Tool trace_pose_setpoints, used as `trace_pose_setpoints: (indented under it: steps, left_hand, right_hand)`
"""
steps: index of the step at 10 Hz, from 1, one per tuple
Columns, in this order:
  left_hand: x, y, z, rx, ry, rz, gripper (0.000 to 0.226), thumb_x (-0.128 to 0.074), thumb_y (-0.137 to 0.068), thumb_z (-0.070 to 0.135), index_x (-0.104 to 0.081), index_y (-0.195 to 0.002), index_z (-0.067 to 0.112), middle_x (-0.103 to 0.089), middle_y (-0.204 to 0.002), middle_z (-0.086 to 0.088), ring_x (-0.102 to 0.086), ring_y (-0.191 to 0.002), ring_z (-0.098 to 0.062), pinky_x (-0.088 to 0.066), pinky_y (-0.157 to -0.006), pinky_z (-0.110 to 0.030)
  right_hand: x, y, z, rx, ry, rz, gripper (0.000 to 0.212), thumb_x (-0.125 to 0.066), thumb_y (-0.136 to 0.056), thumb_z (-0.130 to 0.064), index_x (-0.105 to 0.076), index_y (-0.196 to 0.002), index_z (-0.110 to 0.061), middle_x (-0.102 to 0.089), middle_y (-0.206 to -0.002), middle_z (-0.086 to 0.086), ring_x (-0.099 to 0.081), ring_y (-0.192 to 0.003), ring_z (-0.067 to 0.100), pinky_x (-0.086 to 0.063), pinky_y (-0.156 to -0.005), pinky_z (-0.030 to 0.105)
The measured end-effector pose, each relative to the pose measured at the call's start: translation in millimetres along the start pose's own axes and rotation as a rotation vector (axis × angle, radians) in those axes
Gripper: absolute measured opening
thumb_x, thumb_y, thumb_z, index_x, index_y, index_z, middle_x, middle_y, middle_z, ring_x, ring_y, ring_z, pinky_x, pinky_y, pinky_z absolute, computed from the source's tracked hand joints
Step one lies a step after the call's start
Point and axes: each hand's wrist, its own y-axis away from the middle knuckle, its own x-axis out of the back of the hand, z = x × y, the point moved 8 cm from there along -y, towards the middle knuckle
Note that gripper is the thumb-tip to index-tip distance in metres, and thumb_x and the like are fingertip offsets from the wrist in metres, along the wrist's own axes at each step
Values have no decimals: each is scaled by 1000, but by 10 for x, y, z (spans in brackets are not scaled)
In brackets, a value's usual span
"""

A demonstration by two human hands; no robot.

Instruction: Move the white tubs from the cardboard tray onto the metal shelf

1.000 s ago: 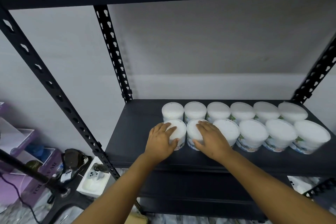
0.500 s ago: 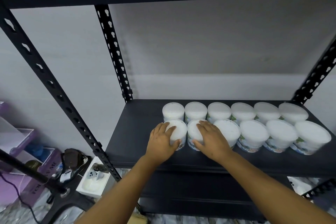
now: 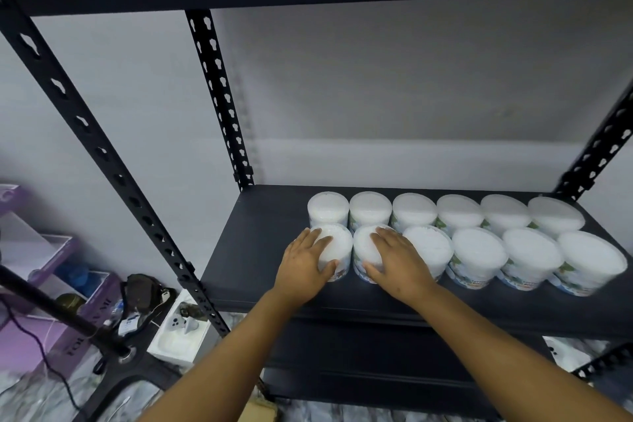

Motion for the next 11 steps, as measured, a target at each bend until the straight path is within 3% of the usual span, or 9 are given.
trace_pose_setpoints:
  steps: [4, 8, 11]
  left_hand:
    - [92, 8, 33, -33, 7, -5, 62, -44, -94, 50, -30, -147, 20, -23, -156, -1, -13, -146, -20, -13, -118, -36]
    - [158, -37, 153, -78, -126, -69, 69, -29, -96, 56, -20, -149, 13, -13, -159, -6, -5, -147, -22, -5, -119, -41]
    - [141, 61, 726, -65, -72, -20, 71, -31, -95, 58, -22, -149, 13, -16, -159, -7, -5, -147, -22, -8, -119, -43]
  right_hand:
    - [42, 44, -37, -29, -25, -25, 67, -50, -92, -46, -28, -145, -11, -24, -155, 8, -18, -144, 21, -10, -116, 29]
    - [148, 231, 26, -176, -11, -20, 70, -35, -94, -55, -20, -148, -12, -21, -156, 10, -16, -144, 23, -12, -118, 36]
    - [449, 535, 410, -227, -28, 31, 71, -33, -94, -57, -21, -148, -12, -20, -156, 10, -15, -144, 23, -12, -119, 38]
